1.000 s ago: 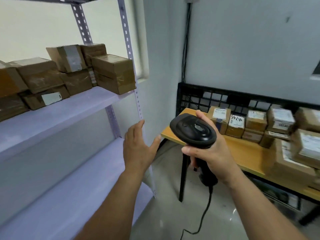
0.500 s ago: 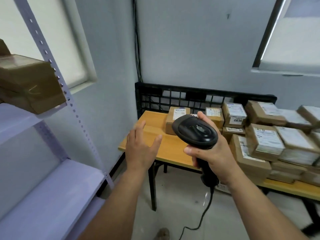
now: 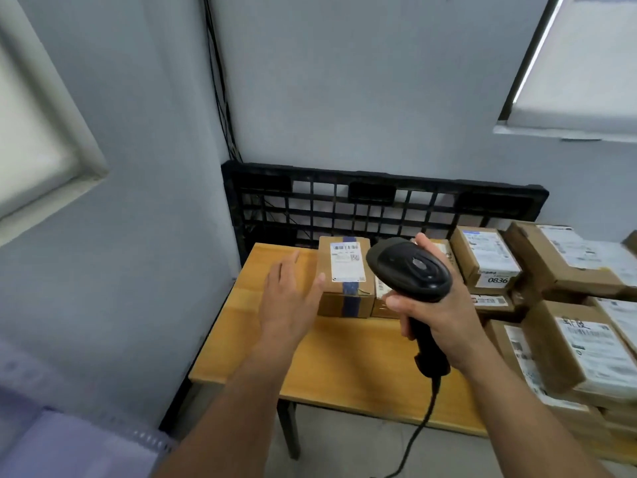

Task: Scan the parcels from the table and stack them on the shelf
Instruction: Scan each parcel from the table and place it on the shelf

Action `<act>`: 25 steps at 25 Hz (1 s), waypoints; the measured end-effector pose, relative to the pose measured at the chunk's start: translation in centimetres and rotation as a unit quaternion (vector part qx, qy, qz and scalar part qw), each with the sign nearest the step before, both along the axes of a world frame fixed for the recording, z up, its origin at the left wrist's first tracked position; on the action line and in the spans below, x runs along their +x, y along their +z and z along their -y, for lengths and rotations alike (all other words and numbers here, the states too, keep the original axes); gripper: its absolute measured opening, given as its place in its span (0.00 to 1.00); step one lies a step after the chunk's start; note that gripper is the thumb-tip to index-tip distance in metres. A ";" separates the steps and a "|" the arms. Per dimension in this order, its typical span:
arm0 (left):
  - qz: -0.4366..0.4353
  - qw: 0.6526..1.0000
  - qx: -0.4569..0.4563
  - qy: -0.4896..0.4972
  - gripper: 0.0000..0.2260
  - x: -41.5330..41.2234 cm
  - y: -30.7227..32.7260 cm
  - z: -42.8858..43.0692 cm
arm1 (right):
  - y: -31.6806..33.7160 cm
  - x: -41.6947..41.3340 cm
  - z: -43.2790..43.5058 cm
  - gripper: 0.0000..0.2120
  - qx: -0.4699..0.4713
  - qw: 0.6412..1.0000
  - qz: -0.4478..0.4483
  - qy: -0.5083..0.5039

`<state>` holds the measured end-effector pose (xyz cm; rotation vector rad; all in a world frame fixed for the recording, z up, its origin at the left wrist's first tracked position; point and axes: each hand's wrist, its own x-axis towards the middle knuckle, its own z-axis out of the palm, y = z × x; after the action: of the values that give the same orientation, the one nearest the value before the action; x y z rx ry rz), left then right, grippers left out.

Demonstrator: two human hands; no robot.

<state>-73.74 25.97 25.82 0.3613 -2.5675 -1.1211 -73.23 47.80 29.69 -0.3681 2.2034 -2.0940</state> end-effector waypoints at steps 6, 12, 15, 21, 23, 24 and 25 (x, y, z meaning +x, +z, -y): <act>0.067 0.996 -0.004 -0.052 0.28 -8.3 -3.3 1.4 | -3.2 -7.2 1.7 0.45 0.033 0.998 0.053 -0.031; 0.173 0.981 0.007 -0.085 0.29 -13.5 -6.8 0.8 | -7.7 -12.0 1.9 0.49 0.078 0.987 0.132 -0.046; 0.234 0.967 0.051 -0.083 0.26 -14.8 -8.3 0.9 | -9.0 -13.6 1.9 0.49 0.084 0.981 0.170 -0.045; 0.316 0.931 0.170 -0.067 0.25 -14.6 -10.1 0.7 | -10.5 -14.2 2.3 0.49 0.095 0.972 0.216 -0.006; 0.288 0.931 0.212 -0.078 0.24 -13.6 -10.2 0.8 | -10.4 -14.1 2.0 0.47 0.084 0.971 0.224 -0.006; 0.278 0.927 0.239 -0.080 0.23 -12.9 -10.1 0.9 | -10.4 -14.0 1.7 0.46 0.073 0.971 0.227 -0.009; 0.273 0.921 0.266 -0.079 0.24 -12.1 -10.0 0.9 | -10.4 -13.9 1.3 0.46 0.062 0.971 0.230 -0.012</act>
<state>-85.87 25.02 15.87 0.6839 -2.7313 -2.0327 -87.13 46.45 19.29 0.1425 2.0444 -1.8068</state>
